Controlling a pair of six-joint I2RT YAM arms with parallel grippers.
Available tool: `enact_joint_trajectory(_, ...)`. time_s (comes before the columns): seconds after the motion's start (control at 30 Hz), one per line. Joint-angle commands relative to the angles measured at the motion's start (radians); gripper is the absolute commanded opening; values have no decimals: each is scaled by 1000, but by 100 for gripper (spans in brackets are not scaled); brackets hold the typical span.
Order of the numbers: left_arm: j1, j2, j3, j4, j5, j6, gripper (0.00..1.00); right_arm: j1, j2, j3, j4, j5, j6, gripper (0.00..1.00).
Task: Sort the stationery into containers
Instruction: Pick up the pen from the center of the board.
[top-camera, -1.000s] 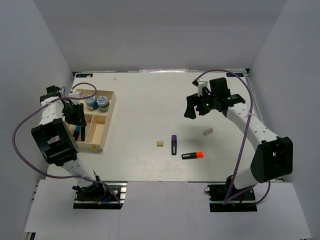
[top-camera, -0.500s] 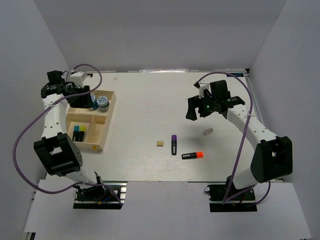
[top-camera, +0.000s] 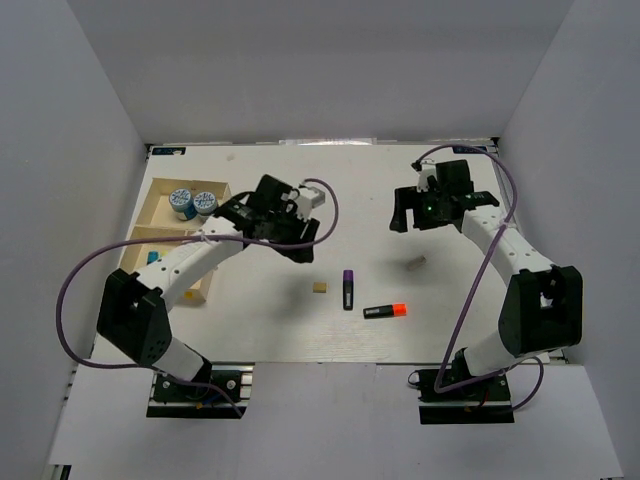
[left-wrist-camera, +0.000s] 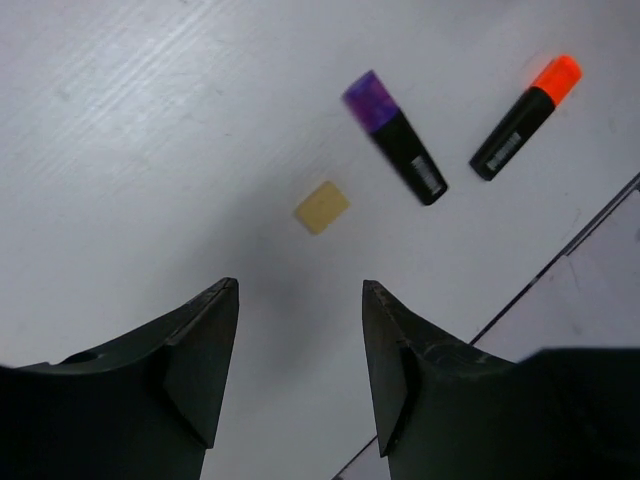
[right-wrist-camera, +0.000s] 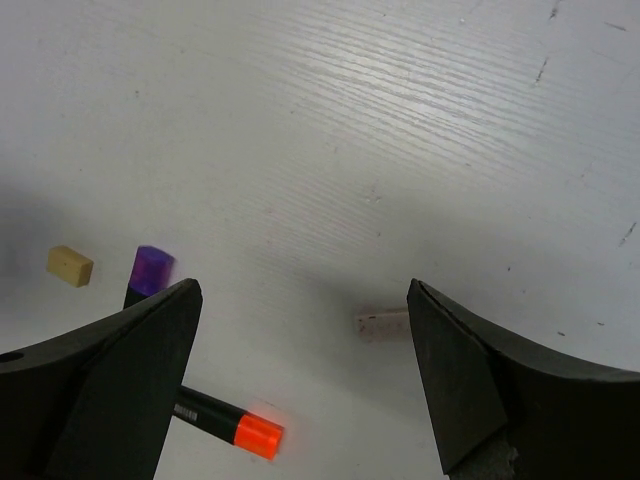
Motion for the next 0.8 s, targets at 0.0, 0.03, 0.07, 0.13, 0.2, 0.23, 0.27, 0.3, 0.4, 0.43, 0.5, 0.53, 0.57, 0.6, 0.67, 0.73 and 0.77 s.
enact_joint_trajectory(0.0, -106, -57, -59, 130, -77, -162, 63, -22, -17, -12, 43, 6, 24, 89)
enact_joint_trajectory(0.03, -131, -48, -65, 164, -74, -225, 63, -29, -19, -12, 39, 6, 24, 89)
enact_joint_trajectory(0.07, -165, -36, -69, 181, -69, -254, 64, -37, -23, -14, 42, 4, 24, 89)
enact_joint_trajectory(0.13, -188, -5, -94, 233, -64, -329, 67, -49, -28, -26, 48, -3, 26, 89)
enact_joint_trajectory(0.2, -234, 15, -102, 264, -90, -380, 75, -54, -29, -31, 54, -11, 27, 89)
enact_joint_trajectory(0.23, -251, 21, -103, 273, -103, -391, 77, -61, -28, -31, 53, -17, 30, 89)
enact_joint_trajectory(0.27, -268, 25, -106, 287, -115, -400, 77, -63, -26, -29, 54, -20, 30, 89)
enact_joint_trajectory(0.3, -301, 41, -114, 310, -150, -417, 78, -71, -25, -27, 54, -29, 32, 89)
enact_joint_trajectory(0.4, -370, 116, -87, 306, -221, -391, 79, -78, -13, -23, 60, -42, 39, 89)
enact_joint_trajectory(0.43, -383, 171, -76, 299, -285, -383, 78, -83, -13, -21, 63, -54, 42, 89)
enact_joint_trajectory(0.5, -404, 237, -33, 266, -311, -375, 77, -86, -9, -17, 60, -60, 49, 89)
enact_joint_trajectory(0.53, -404, 286, 8, 259, -316, -379, 76, -94, -9, -14, 59, -63, 49, 89)
enact_joint_trajectory(0.57, -419, 307, 28, 256, -316, -379, 74, -94, -13, -12, 56, -63, 49, 89)
enact_joint_trajectory(0.6, -430, 327, 48, 244, -316, -377, 74, -94, -17, -14, 54, -59, 47, 89)
enact_joint_trajectory(0.67, -430, 373, 76, 232, -372, -383, 69, -103, -42, -29, 63, -60, 47, 89)
enact_joint_trajectory(0.73, -430, 390, 73, 230, -394, -391, 66, -109, -71, -41, 76, -60, 47, 89)
enact_joint_trajectory(0.77, -430, 395, 69, 235, -414, -394, 64, -111, -80, -46, 76, -63, 46, 89)
